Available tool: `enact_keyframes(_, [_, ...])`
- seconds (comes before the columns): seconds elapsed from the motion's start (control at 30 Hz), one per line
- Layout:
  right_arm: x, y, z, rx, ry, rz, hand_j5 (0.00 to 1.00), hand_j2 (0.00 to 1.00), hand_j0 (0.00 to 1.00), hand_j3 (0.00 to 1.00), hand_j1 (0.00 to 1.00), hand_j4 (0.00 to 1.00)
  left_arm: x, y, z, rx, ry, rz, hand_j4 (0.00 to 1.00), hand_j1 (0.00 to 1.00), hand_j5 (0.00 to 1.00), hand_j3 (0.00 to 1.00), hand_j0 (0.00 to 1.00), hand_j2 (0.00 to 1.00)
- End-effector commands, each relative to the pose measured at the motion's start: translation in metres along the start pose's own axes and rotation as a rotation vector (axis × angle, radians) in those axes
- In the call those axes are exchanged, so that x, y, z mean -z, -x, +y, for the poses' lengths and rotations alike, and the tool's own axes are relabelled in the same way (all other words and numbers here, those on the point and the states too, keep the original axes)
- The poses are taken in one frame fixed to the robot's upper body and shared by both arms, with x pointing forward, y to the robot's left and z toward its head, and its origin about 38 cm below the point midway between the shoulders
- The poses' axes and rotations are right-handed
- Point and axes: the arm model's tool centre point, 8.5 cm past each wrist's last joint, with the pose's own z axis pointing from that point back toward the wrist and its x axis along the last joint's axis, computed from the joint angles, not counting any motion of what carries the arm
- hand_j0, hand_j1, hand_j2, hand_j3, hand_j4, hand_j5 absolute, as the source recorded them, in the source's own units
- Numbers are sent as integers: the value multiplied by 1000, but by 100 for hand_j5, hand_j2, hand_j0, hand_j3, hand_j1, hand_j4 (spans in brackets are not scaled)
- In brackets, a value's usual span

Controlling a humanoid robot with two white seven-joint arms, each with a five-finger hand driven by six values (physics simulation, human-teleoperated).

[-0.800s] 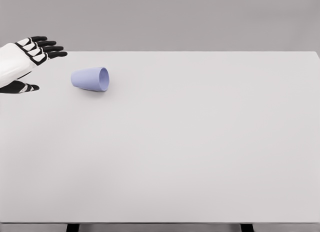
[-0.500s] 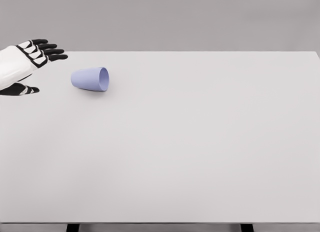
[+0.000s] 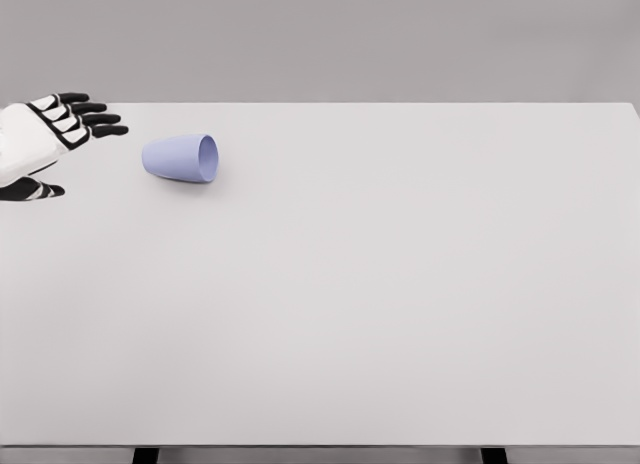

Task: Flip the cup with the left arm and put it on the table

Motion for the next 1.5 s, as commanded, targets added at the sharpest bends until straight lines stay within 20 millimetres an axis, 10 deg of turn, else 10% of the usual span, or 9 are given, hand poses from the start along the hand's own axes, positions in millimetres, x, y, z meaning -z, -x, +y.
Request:
enact_keyframes(0.0, [0, 0, 0, 0, 0, 0, 100, 100, 100, 100, 100, 100, 1, -2, -1, -3, 4, -6, 100, 100, 100, 100, 100, 100])
enact_keyframes(0.93, [0, 0, 0, 0, 0, 0, 100, 100, 100, 100, 100, 100, 55, -50, -26, -249, -78, -179, 100, 100, 100, 100, 100, 100])
enact_keyframes(1.47, [0, 0, 0, 0, 0, 0, 100, 100, 100, 100, 100, 100, 90, -12, -46, -500, -36, 86, 100, 100, 100, 100, 100, 100])
